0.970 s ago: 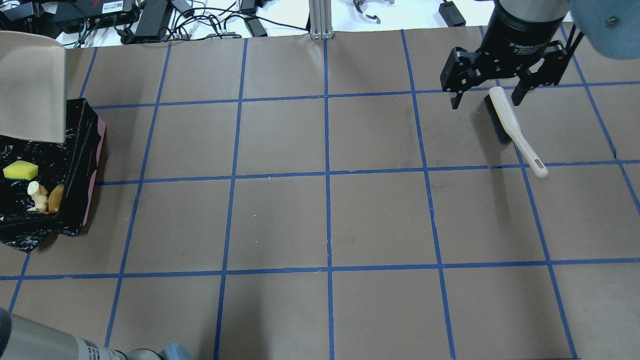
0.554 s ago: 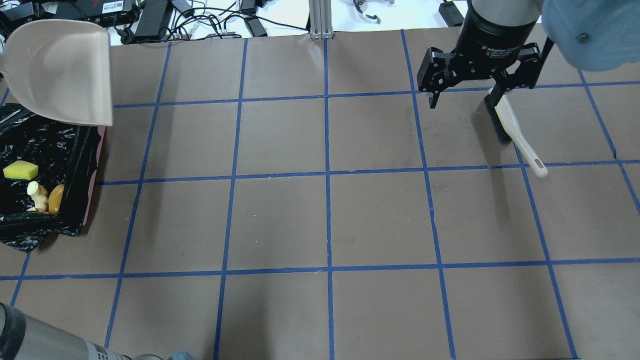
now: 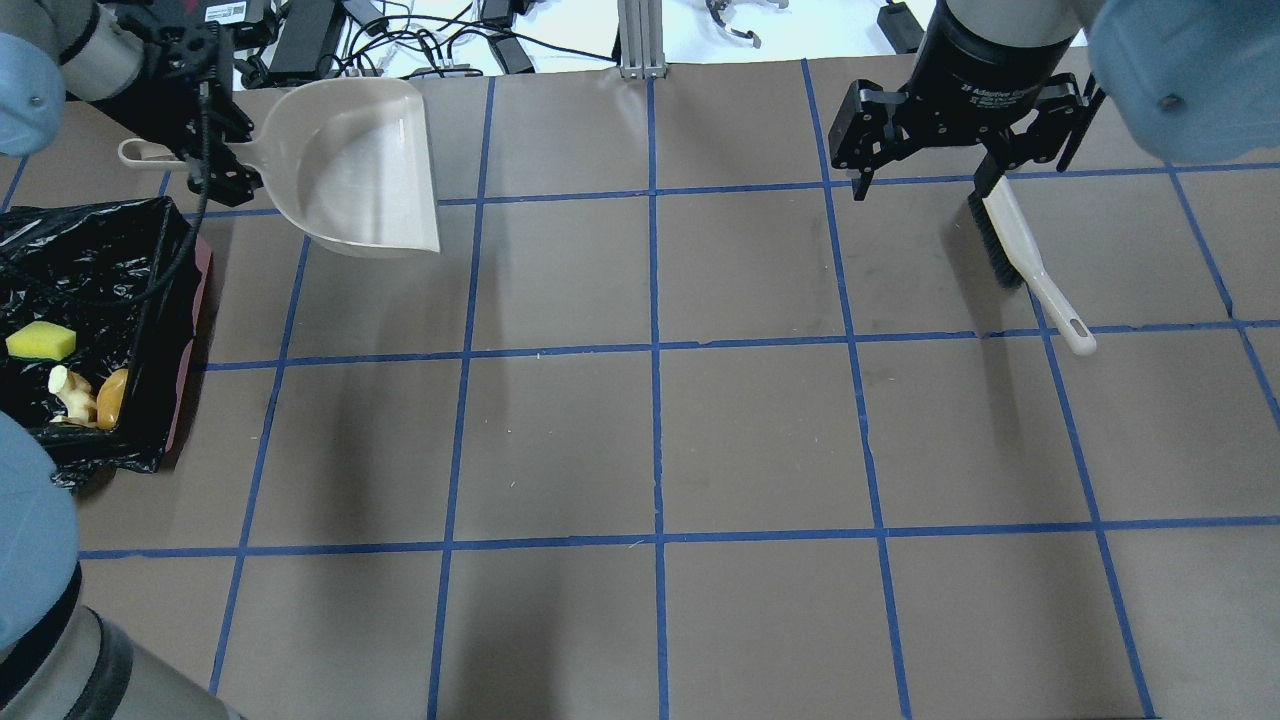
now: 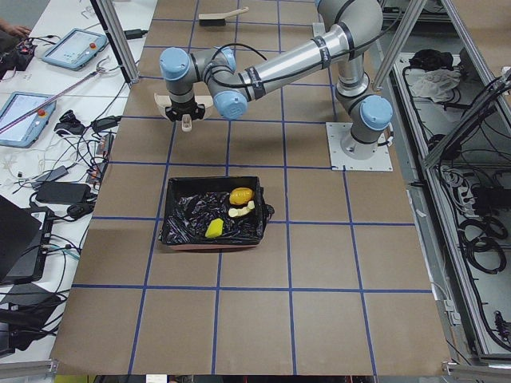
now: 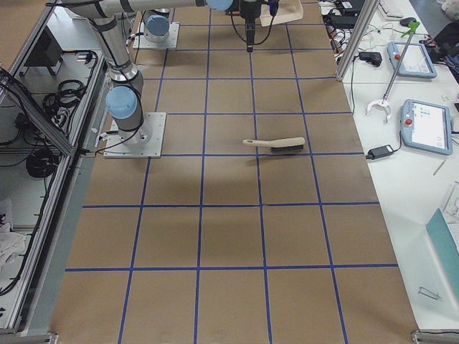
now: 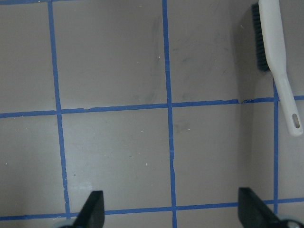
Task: Sweep and dump trash into bin
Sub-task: 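Bring the empty dustpan back over the table with the left gripper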
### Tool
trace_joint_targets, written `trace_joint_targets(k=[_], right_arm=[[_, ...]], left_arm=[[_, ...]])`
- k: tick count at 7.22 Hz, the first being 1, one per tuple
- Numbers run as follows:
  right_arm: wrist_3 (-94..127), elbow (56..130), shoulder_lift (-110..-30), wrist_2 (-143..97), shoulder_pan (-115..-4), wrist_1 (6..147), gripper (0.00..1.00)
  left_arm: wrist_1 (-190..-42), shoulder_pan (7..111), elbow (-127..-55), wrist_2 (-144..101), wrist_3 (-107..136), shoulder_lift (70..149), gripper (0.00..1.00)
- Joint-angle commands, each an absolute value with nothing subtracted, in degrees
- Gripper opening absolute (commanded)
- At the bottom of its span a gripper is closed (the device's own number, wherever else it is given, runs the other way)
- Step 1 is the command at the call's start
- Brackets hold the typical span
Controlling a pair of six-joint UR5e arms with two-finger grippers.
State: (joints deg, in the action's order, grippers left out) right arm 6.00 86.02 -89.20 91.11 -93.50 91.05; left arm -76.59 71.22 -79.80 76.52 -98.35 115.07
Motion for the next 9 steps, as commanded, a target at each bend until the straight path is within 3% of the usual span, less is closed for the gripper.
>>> trace_joint_targets(k=[1,9], right_arm=[[5.5,86.0,-89.3,88.0,-92.9,91.8,1.00],[5.6,86.3,-89.3,88.2,-93.0,91.8,1.00]], left_arm=[[-77.3,74.6,-79.7,76.6,-95.8,119.6,0.00],[-73.5,78.3,-78.4,79.0,-105.8,125.9,0.00]])
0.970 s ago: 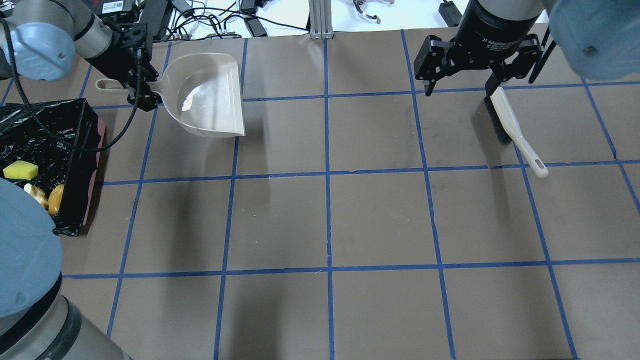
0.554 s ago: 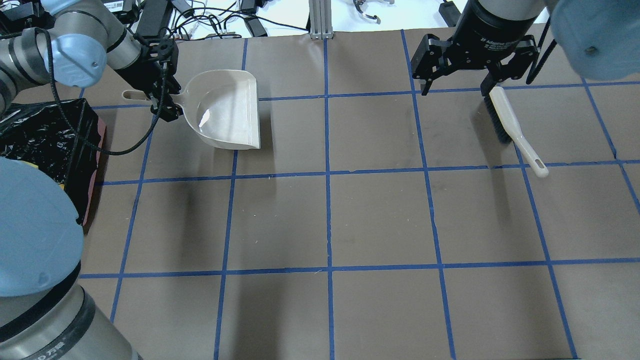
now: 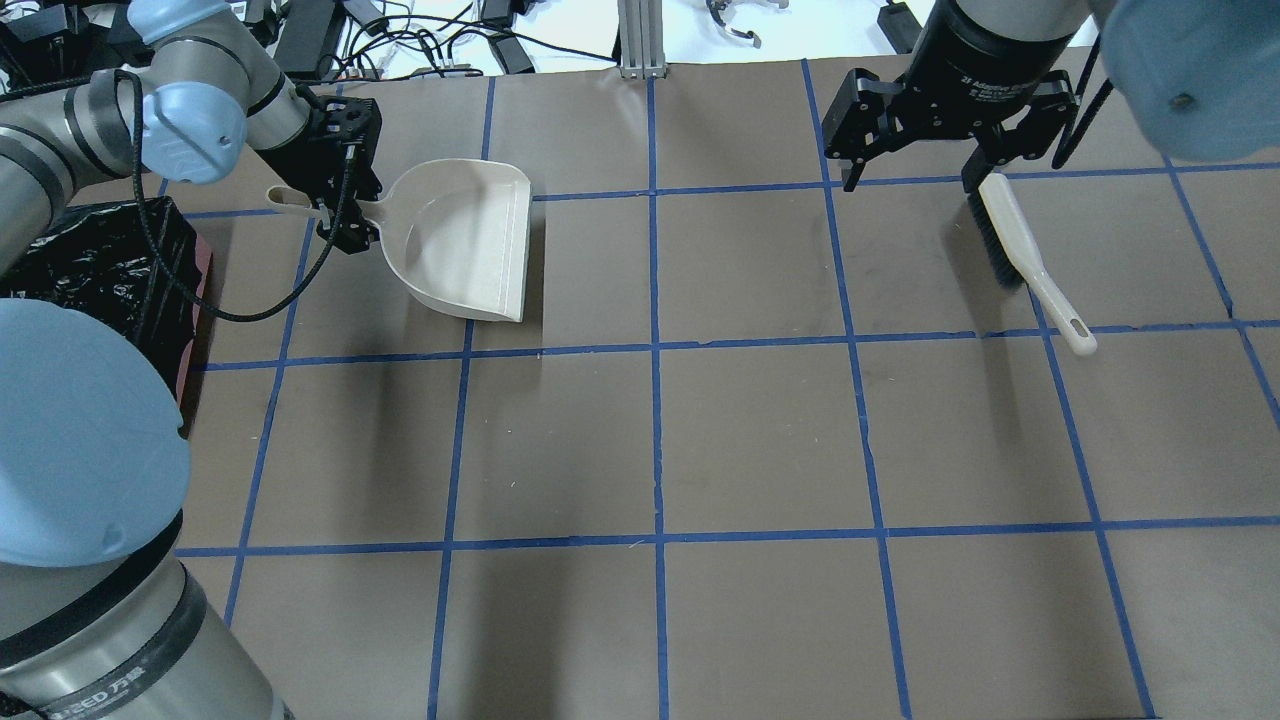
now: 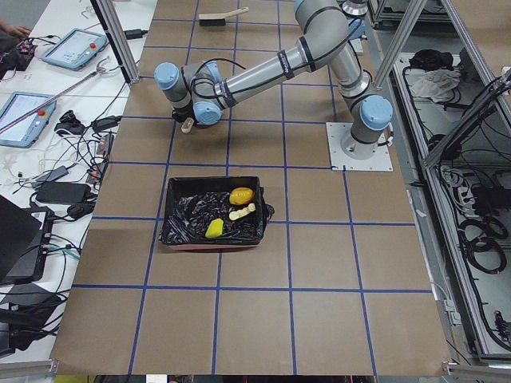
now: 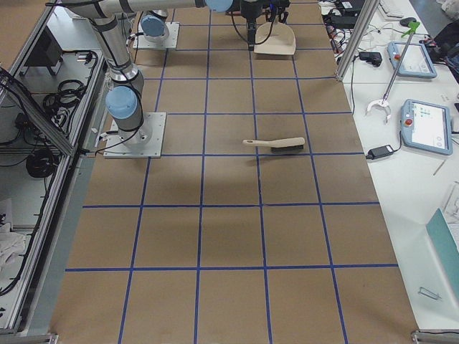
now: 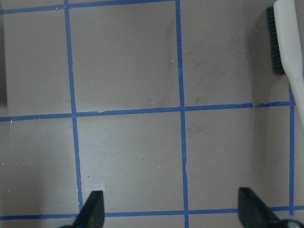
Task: Sweep and dump trash into bin
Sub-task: 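Bring the empty dustpan back over the table with the left gripper, then lower the dustpan onto the table with the left gripper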
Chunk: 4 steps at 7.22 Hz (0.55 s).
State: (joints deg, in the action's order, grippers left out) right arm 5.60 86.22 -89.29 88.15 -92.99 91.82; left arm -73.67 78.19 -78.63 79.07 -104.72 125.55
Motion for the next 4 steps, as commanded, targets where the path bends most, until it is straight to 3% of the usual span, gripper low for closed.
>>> trace_joint_targets(k=[1,4], right_arm=[[5.6,86.4,-89.3,88.2,-93.0,91.8,1.00],[5.6,86.5,-89.3,88.2,-93.0,91.8,1.00]], left_arm=[[-73.4,78.1,-78.4,78.9,-105.9,126.5,0.00],[-73.2,77.8,-78.3,78.7,-105.9,127.0,0.00]])
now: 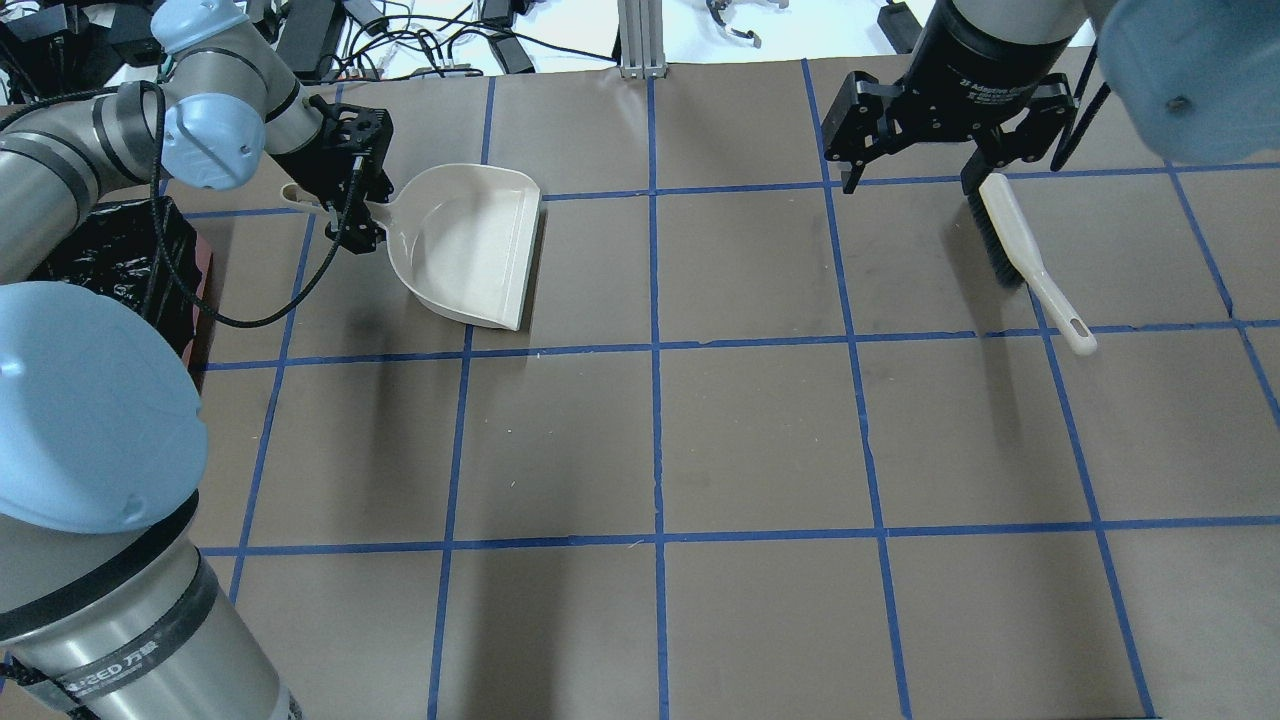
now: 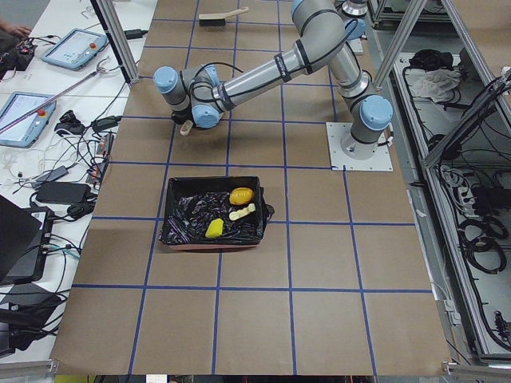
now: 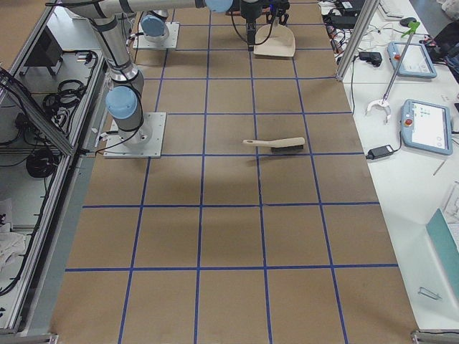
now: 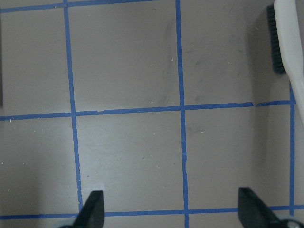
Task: Sweep and dump trash into bin
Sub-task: 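Lower the dustpan onto the table with the left gripper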
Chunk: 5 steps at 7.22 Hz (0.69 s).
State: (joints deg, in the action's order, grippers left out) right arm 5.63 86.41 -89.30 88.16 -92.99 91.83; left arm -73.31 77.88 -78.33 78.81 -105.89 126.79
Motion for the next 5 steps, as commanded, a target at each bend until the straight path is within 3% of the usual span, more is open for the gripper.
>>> trace_joint_targets(k=[1,5], right_arm=[[5.6,86.5,-89.3,88.2,-93.0,91.8,1.00],[5.6,86.5,-89.3,88.2,-93.0,91.8,1.00]], left_arm=[[-73.1,77.6,-78.3,78.7,-106.1,127.3,0.00],[-73.0,77.5,-78.3,78.7,-107.0,127.8,0.00]])
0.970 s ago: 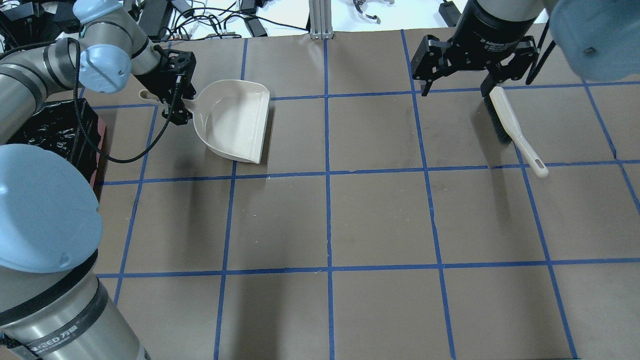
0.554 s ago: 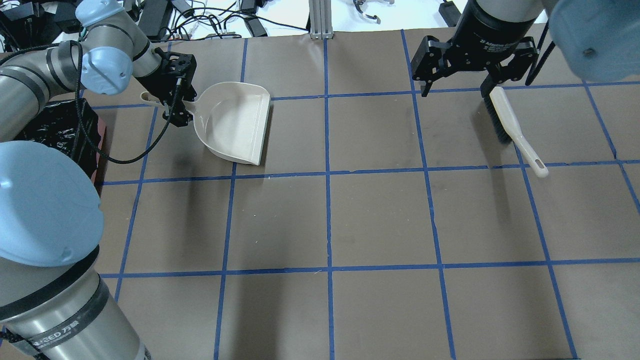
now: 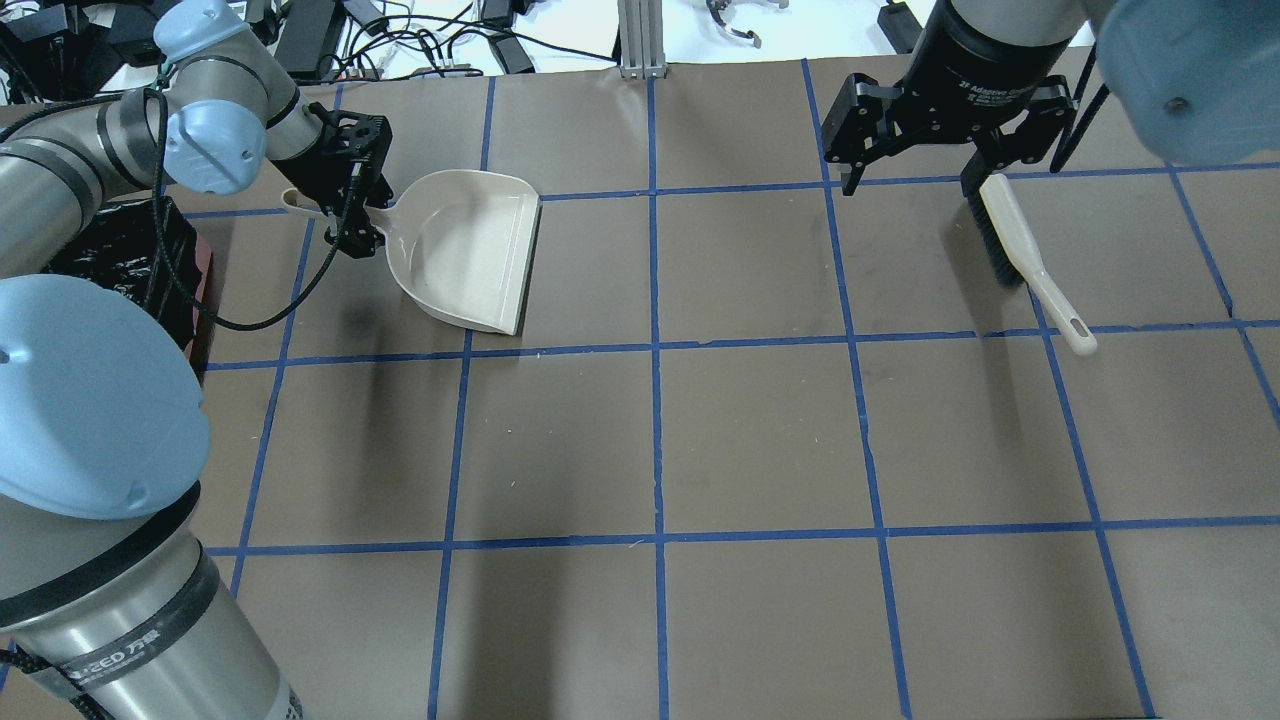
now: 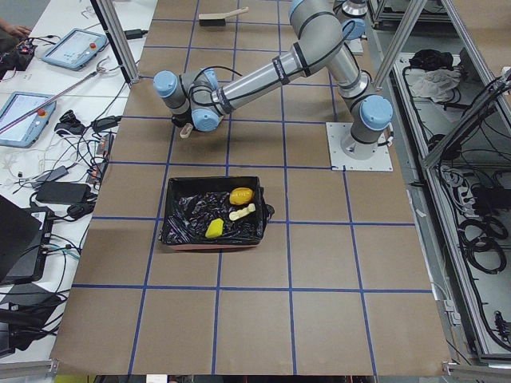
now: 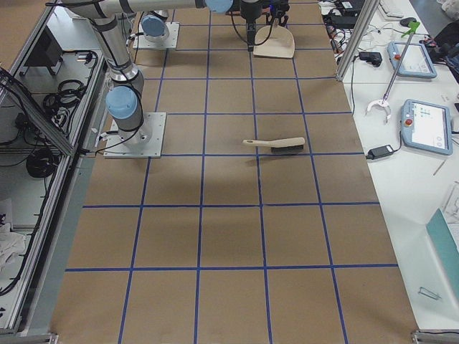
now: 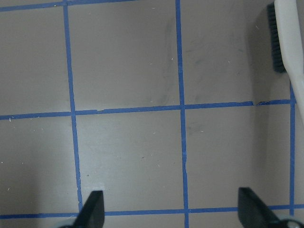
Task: Sweep and dump trash into bin
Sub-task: 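Lower the dustpan onto the table with the left gripper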
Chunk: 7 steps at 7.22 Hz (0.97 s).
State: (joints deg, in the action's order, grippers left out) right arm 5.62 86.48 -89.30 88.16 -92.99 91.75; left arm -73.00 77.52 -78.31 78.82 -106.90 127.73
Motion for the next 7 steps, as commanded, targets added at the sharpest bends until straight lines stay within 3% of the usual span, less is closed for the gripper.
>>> trace_joint_targets(k=[1,2,3,4,7], right_arm=[[5.6,86.5,-89.3,88.2,-93.0,91.7,1.00],[5.6,86.5,-89.3,88.2,-93.0,91.7,1.00],[5.6,86.5,-89.3,88.2,-93.0,91.7,1.00],[5.6,86.5,-89.3,88.2,-93.0,91.7,1.00],[5.6,86.6,-89.3,88.2,-93.0,91.7,1.00]], left_arm=[[-73.0,77.5,-78.3,78.3,-107.0,128.0,0.25],[-73.0,77.5,-78.3,78.3,-106.8,128.2,0.57],[-73.0,77.5,-78.3,78.2,-106.2,128.1,0.81],[-73.0,77.5,-78.3,78.3,-106.0,128.1,0.91],[-73.0,77.4,-78.2,78.6,-105.7,126.7,0.93]])
